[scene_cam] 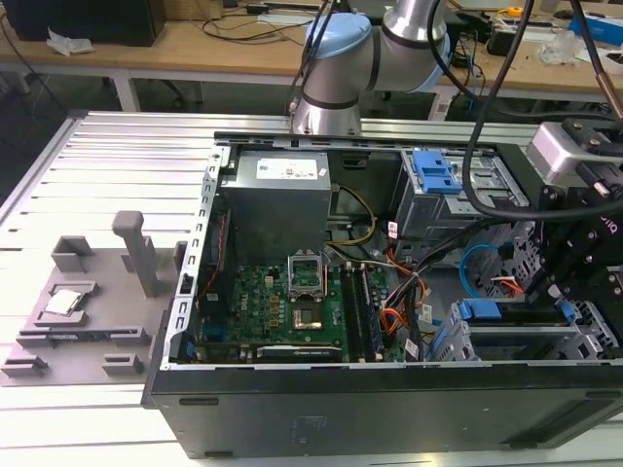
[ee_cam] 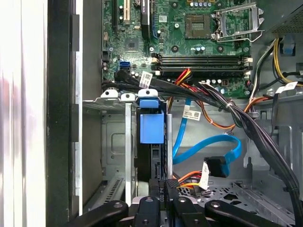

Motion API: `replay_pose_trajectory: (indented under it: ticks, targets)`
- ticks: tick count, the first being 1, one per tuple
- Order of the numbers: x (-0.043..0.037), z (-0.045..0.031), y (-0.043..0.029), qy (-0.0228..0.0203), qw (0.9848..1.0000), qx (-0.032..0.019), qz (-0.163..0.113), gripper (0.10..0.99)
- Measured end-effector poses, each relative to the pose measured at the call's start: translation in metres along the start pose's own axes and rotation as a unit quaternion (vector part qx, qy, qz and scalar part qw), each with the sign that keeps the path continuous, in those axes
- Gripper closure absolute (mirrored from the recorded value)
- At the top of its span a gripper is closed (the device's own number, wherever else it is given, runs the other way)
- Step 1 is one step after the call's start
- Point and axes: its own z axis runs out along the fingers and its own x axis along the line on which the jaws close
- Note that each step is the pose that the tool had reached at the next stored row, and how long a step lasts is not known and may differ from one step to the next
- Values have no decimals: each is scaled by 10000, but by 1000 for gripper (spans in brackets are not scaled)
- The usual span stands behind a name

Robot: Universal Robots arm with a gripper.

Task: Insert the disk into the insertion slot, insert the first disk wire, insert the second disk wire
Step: 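Insert the first disk wire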

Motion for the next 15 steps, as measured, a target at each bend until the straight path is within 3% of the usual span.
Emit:
replay_pose_trajectory:
  ticks: [4,11,13,14,15]
  targets:
    - [6,37,-40,1,10000,-4,1,914]
    - [5,79,-42,-8,10000,-5,0,902]
    - [4,72,-42,0,10000,-5,0,902]
    - [5,65,-42,1,10000,-5,1,839]
    - [6,39,-41,1,10000,-4,1,839]
